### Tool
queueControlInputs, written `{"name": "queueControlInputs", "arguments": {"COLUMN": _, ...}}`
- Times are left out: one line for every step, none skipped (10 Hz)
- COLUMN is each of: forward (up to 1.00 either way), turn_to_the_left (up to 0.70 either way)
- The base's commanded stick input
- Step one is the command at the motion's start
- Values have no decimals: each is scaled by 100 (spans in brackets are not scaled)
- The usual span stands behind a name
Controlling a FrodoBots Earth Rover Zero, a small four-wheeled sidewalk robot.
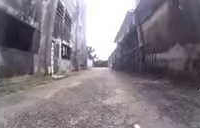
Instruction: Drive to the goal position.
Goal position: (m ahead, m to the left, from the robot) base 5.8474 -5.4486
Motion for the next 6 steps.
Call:
{"name": "queueControlInputs", "arguments": {"forward": 30, "turn_to_the_left": 0}}
{"name": "queueControlInputs", "arguments": {"forward": 30, "turn_to_the_left": 0}}
{"name": "queueControlInputs", "arguments": {"forward": 30, "turn_to_the_left": 0}}
{"name": "queueControlInputs", "arguments": {"forward": 30, "turn_to_the_left": 0}}
{"name": "queueControlInputs", "arguments": {"forward": 30, "turn_to_the_left": 0}}
{"name": "queueControlInputs", "arguments": {"forward": 30, "turn_to_the_left": 0}}
